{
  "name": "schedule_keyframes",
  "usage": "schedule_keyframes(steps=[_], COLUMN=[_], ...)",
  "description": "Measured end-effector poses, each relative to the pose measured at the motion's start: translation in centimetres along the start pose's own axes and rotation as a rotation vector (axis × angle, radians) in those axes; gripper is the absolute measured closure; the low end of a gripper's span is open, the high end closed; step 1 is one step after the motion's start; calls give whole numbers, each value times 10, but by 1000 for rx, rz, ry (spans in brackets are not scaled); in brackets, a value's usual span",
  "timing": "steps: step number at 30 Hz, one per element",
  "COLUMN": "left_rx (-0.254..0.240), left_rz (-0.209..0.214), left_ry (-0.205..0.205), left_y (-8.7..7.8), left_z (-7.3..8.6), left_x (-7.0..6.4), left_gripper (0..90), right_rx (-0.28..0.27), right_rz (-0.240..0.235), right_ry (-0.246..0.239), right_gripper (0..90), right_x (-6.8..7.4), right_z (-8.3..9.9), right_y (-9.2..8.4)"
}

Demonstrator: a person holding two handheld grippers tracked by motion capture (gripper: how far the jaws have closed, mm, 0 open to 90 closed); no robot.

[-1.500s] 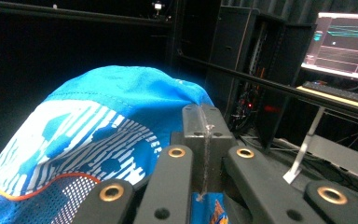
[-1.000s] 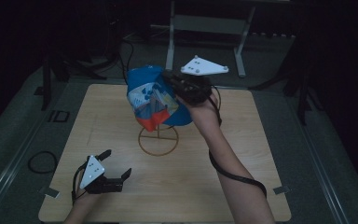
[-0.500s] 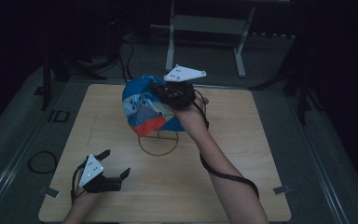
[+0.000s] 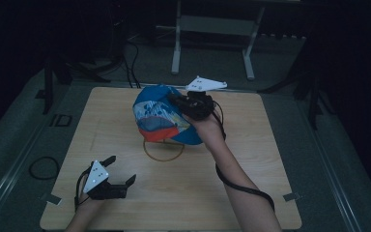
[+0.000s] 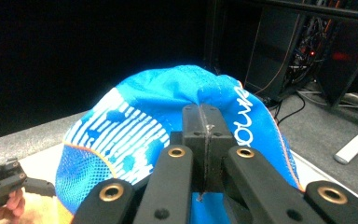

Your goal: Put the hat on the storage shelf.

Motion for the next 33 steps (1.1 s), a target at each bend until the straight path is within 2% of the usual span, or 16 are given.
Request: schedule_keyframes(steps=[3, 11, 15, 22, 29, 33], left_rx=[5, 7, 8, 12, 13, 12], left_rz=[5, 15, 17, 18, 23, 28], left_ry=[-1, 0, 0, 0, -2, -2], left_y=[1, 2, 2, 2, 3, 2], left_z=[1, 2, 2, 3, 3, 4], left_x=[0, -2, -1, -1, -1, -2], left_gripper=[27, 27, 27, 27, 27, 27], right_rx=[1, 13, 27, 36, 40, 36], right_rz=[-37, -38, -13, -18, -19, -25], right_ry=[21, 27, 27, 57, 55, 57], right_gripper=[838, 703, 688, 683, 684, 651], right_x=[1, 1, -2, -10, -11, -10], right_z=[3, 9, 15, 25, 27, 27], right_y=[0, 2, 2, -2, -2, -4])
Point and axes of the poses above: each handheld gripper's, and its own axes: y roughly forward along the jaws, z roughly out of its underside, x roughly to its left, the point moved 5 cm from there along y, roughly forward along the jaws, and after that the axes turned 5 degrees about x, right-handed, at the moved point
